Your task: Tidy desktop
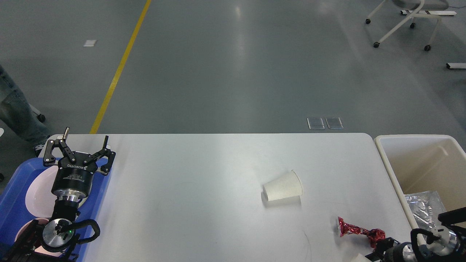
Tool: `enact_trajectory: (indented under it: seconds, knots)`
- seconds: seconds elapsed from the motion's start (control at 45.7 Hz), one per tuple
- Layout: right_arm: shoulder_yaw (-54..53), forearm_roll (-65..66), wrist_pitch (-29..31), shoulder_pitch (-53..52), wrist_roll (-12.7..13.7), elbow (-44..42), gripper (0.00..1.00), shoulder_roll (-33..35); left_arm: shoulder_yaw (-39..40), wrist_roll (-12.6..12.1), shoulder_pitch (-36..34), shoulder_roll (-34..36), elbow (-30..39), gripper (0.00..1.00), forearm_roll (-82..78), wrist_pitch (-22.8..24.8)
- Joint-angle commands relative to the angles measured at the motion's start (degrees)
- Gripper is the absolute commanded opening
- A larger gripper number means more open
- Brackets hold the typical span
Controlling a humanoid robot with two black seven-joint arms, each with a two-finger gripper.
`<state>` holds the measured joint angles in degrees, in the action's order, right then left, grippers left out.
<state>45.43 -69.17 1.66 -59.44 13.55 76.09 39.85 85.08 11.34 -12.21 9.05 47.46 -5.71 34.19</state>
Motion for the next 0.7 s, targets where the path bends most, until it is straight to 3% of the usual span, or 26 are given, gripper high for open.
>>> enact_trajectory:
  seconds: [0.0, 0.088, 0.153, 0.307, 0.416, 0.679]
  knots:
    - [0.01, 0.26, 0.63, 1.35, -0.02, -2.17, 0.94, -1.27, 0.00, 0.00, 0.00, 0.00, 0.00, 0.97, 0.00, 0.00]
    - [0.01, 1.14, 1.07, 0.82, 0.25, -2.17, 0.83, -0.83, 0.00, 0.00, 0.00, 0.00, 0.00, 0.97, 0.00, 0.00]
    - [0.01, 2.28, 1.24, 0.29, 0.60, -1.65, 0.55, -0.22, 0.00, 0.00, 0.00, 0.00, 0.00, 0.97, 0.00, 0.00]
    - [0.09, 3.07, 5.10, 0.03, 0.69, -1.56, 0.00, 0.49, 0.00, 0.00, 0.00, 0.00, 0.00, 0.97, 0.00, 0.00]
    - [0.18, 3.34, 9.24, -0.06, 0.69, -1.56, 0.00, 1.36, 0.00, 0.00, 0.00, 0.00, 0.00, 0.97, 0.00, 0.00]
    - [0.79, 3.34, 9.33, -1.81, 0.69, 0.11, 0.00, 4.79, 0.00, 0.00, 0.00, 0.00, 0.00, 0.97, 0.00, 0.00]
